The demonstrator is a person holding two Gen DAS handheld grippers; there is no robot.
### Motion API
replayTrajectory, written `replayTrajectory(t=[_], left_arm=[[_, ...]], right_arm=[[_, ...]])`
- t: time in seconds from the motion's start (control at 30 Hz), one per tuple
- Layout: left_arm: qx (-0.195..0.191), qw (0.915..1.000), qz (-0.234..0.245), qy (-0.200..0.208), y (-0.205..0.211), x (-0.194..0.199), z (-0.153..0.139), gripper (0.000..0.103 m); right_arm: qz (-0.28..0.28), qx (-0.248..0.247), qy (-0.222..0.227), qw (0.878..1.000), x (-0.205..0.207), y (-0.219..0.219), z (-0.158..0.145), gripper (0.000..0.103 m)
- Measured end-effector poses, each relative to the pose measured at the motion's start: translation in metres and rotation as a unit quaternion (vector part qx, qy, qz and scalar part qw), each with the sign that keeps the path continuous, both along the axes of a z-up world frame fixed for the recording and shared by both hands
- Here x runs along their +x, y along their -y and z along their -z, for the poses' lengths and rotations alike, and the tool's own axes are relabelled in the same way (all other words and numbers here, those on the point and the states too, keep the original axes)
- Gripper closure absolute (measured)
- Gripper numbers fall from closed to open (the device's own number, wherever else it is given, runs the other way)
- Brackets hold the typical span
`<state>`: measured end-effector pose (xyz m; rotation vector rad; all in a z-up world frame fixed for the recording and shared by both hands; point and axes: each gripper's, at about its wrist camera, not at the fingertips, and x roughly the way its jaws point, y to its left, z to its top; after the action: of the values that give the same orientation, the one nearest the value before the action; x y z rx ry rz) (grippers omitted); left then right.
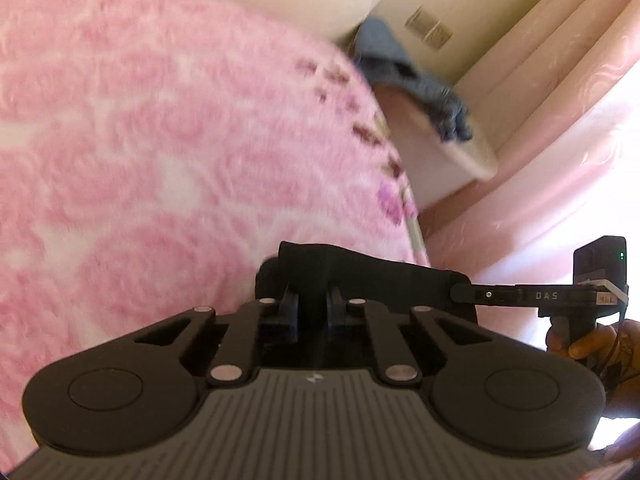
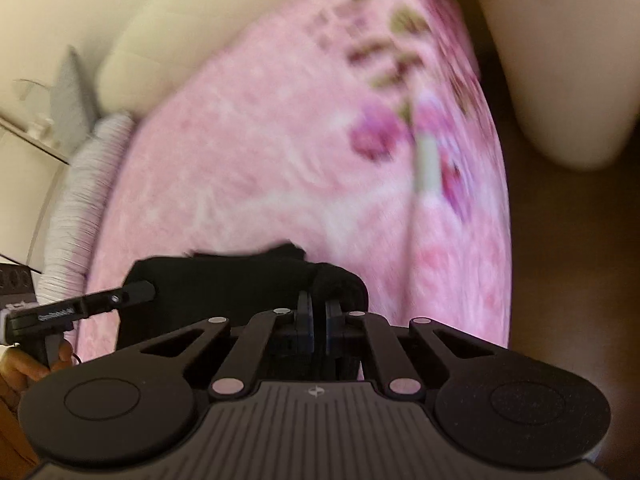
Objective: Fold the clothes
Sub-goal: 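Grasp the black bundle with the left gripper while the right gripper grasps its other side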
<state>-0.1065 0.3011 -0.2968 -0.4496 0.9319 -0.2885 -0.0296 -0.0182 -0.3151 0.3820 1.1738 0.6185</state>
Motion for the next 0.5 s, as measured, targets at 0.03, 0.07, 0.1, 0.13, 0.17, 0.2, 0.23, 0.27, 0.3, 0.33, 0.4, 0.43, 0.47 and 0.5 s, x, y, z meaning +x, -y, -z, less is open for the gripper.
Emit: replayTrajectory(t=[0.03, 0.07, 0.1, 0.13, 0.17, 0.2, 0.23, 0.27, 0.3, 0.33, 0.4, 0.43, 0.47, 0.5], left_arm=[[0.002, 1.0, -0.005, 0.003, 0.0, 0.001, 0.0, 0.094], [0.007, 0.9999, -0.01, 0.002, 0.0, 0.002, 0.002, 0.094], [0.017, 0.9997, -0.016, -0.007, 0.002, 0.006, 0.009, 0.093], [0.023, 0.9994, -0.022, -0.015, 0.004, 0.01, 0.016, 0.093], [0.027, 0.9989, -0.031, -0.024, 0.005, 0.012, 0.024, 0.089], [0.031, 0.9982, -0.041, -0.03, 0.007, 0.013, 0.03, 0.083], [0.038, 0.9975, -0.051, -0.031, 0.008, 0.013, 0.031, 0.082], [0.045, 0.9967, -0.06, -0.031, 0.009, 0.012, 0.031, 0.08], [0.055, 0.9956, -0.07, -0.03, 0.01, 0.011, 0.031, 0.077], [0.073, 0.9938, -0.079, -0.026, 0.01, 0.007, 0.026, 0.076], [0.113, 0.989, -0.092, -0.027, 0.009, -0.002, 0.015, 0.075], [0.126, 0.9864, -0.101, -0.03, 0.007, -0.007, 0.008, 0.076], [0.14, 0.9831, -0.114, -0.032, 0.005, -0.014, 0.0, 0.079], [0.148, 0.9807, -0.123, -0.033, 0.004, -0.022, -0.008, 0.079]], right_arm=[[-0.001, 0.007, 0.016, 1.0, -0.002, 0.001, -0.007, 0.097], [-0.001, 0.002, 0.02, 1.0, -0.001, 0.0, -0.007, 0.097], [-0.001, -0.002, 0.024, 1.0, 0.001, -0.001, -0.008, 0.098], [0.0, -0.007, 0.028, 1.0, 0.002, -0.002, -0.009, 0.098], [0.001, -0.016, 0.018, 1.0, 0.005, -0.006, -0.001, 0.098], [0.003, -0.025, 0.008, 1.0, 0.008, -0.009, 0.006, 0.098], [0.003, -0.035, 0.003, 0.999, 0.011, -0.011, 0.007, 0.098], [0.004, -0.044, -0.002, 0.999, 0.014, -0.012, 0.007, 0.098], [0.005, -0.054, -0.006, 0.999, 0.017, -0.014, 0.008, 0.098], [0.005, -0.063, -0.011, 0.998, 0.02, -0.016, 0.009, 0.097], [0.007, -0.082, -0.021, 0.996, 0.025, -0.019, 0.01, 0.091], [0.007, -0.092, -0.026, 0.995, 0.028, -0.02, 0.011, 0.083], [0.008, -0.101, -0.031, 0.994, 0.031, -0.022, 0.012, 0.062], [0.008, -0.11, -0.036, 0.993, 0.033, -0.023, 0.013, 0.052]])
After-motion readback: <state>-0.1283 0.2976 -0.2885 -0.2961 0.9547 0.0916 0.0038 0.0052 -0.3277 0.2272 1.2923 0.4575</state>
